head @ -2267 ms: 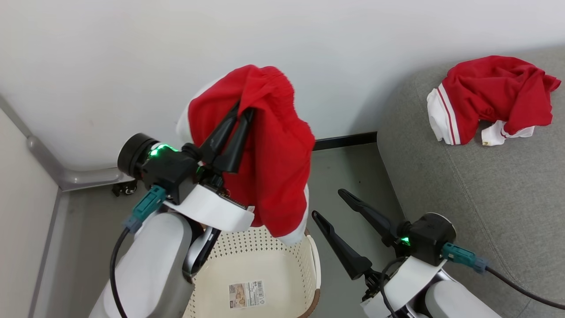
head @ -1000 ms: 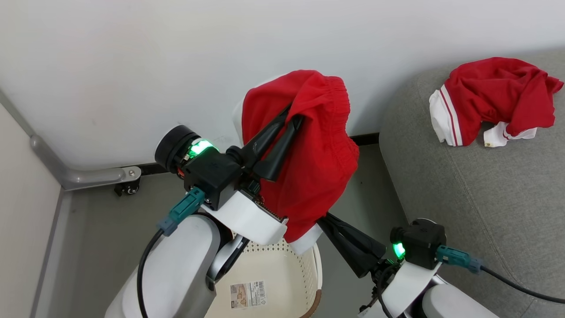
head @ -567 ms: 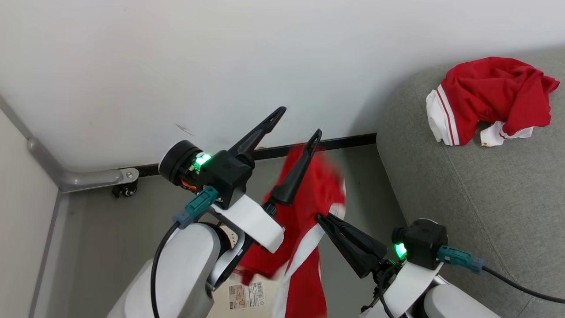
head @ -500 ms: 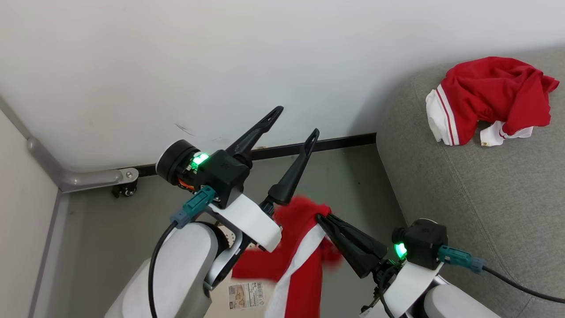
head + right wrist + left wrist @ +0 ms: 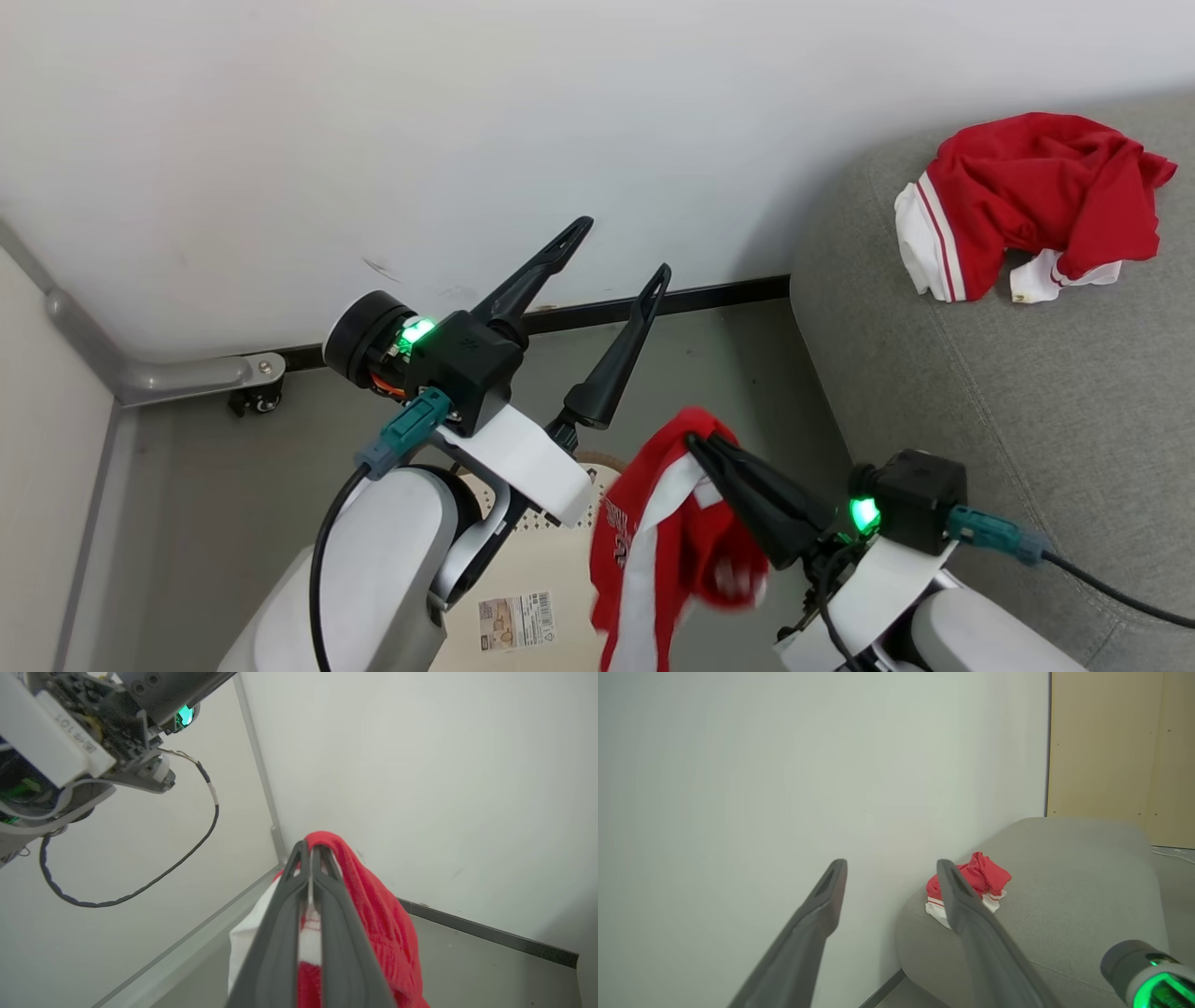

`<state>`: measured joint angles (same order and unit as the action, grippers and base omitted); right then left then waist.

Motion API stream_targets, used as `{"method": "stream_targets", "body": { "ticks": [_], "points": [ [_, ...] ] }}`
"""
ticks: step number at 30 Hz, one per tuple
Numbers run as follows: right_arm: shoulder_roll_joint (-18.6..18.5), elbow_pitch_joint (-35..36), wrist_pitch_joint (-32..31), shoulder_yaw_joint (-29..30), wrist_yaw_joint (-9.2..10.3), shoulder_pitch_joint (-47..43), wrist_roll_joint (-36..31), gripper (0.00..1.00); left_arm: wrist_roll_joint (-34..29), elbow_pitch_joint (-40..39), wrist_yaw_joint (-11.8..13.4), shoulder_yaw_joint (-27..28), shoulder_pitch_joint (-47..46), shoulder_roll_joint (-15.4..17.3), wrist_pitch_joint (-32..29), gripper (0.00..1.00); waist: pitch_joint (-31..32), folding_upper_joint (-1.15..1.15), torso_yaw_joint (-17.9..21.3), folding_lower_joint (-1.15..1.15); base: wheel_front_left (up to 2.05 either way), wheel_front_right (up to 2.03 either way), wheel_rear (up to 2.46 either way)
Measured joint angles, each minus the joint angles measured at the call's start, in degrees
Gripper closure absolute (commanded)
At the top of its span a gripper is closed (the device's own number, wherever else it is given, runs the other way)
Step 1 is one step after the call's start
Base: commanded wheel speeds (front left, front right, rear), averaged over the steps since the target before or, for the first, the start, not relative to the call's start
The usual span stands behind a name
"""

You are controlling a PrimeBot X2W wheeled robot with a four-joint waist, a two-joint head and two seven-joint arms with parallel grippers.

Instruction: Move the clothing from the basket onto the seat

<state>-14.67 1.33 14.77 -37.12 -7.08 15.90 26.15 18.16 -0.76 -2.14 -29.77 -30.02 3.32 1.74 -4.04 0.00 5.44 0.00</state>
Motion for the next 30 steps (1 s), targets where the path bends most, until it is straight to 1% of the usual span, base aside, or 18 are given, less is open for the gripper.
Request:
{"method": "stream_targets", "body": {
  "ticks": [7,17,30],
  "points": [
    [-0.47,0.42,0.0,3.71,0.0,-0.13,-0.78,1.0,1.01,0.05,-0.08,-0.87,-0.07,-0.14,-0.16,0.0,-0.22,0.0,0.96,0.0,0.0,0.0,0.0],
    [-0.67,2.71,0.0,10.56,0.0,-1.65,-3.53,1.0,2.5,1.52,-1.05,-3.13,-0.66,-0.71,-0.16,0.0,-0.77,0.0,3.33,0.0,0.0,0.0,0.0],
    [0.49,5.58,0.0,15.23,0.0,-4.31,-5.84,1.0,3.54,3.27,-2.05,-5.54,-3.24,-0.94,-0.24,0.0,-1.84,0.0,8.05,0.0,0.0,0.0,0.0]
  ]
}}
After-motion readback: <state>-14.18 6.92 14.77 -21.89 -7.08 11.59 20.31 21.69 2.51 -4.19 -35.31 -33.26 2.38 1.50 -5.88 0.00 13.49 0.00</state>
